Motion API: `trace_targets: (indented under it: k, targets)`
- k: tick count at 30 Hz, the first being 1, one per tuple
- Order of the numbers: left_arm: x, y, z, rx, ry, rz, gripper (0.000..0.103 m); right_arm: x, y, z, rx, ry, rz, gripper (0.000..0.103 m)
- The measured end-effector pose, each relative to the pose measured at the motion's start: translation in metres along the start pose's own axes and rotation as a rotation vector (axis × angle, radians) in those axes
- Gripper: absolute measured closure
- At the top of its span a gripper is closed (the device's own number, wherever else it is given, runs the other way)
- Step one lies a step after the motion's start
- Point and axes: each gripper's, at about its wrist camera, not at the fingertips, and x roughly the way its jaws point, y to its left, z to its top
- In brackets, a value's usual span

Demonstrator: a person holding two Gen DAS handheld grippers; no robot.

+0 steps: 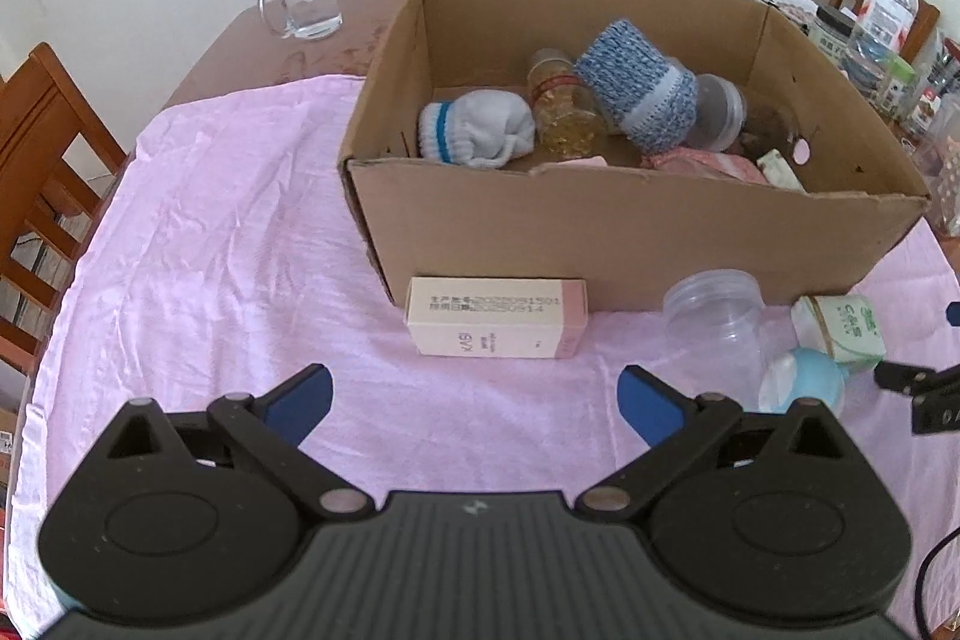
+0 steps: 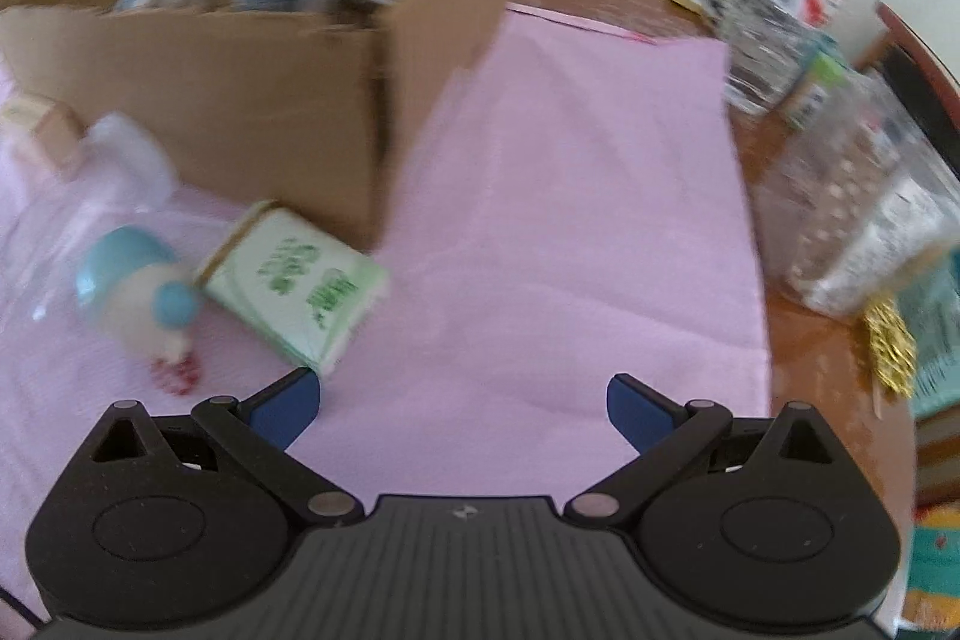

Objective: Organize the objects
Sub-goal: 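Withdraw both tools from the box toward the remaining items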

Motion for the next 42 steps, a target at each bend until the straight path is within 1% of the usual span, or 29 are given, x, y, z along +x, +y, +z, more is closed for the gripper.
trace_targets:
  k: [2, 6, 11, 14, 17, 21, 24, 28, 31, 35, 42]
  targets:
    - [0.001, 0.002, 0.001, 0.0, 0.003, 0.0, 0.002, -0.001, -0.004, 0.001, 0.025, 0.0, -0.007, 0.0]
    - [0.004, 0.006, 0.001, -0.008, 0.009, -0.002, 0.002, -0.012, -0.004, 0.005, 0.043, -0.023, 0.033, 0.0]
    - [0.006, 0.011, 0.001, -0.004, 0.008, -0.006, 0.002, -0.015, 0.007, 0.02, 0.058, -0.047, 0.102, 0.0]
    - [0.007, 0.012, 0.001, 0.003, 0.009, -0.018, 0.002, -0.01, 0.019, 0.029, 0.07, -0.046, 0.125, 0.0]
    - [0.009, 0.012, 0.001, 0.009, 0.015, -0.02, 0.002, -0.004, 0.029, 0.034, 0.099, -0.04, 0.117, 0.0]
    - [0.013, 0.013, 0.002, 0.014, 0.019, -0.03, 0.002, 0.009, 0.031, 0.04, 0.155, -0.01, 0.107, 0.0]
    - [0.016, 0.013, 0.003, 0.019, 0.021, -0.037, 0.002, 0.015, 0.031, 0.038, 0.144, 0.003, 0.057, 0.0]
    - [0.022, 0.013, 0.003, 0.023, 0.02, -0.049, 0.002, 0.017, 0.024, 0.027, 0.144, 0.026, 0.023, 0.0]
    - [0.026, 0.011, 0.004, 0.024, 0.016, -0.065, 0.002, 0.018, 0.011, 0.02, 0.19, 0.029, 0.047, 0.0]
    - [0.035, 0.008, 0.006, 0.029, 0.019, -0.082, 0.002, 0.017, 0.005, 0.015, 0.193, 0.019, 0.043, 0.0]
    - [0.05, 0.002, 0.009, 0.043, -0.002, -0.066, 0.002, 0.016, 0.004, 0.011, 0.194, -0.006, 0.039, 0.0]
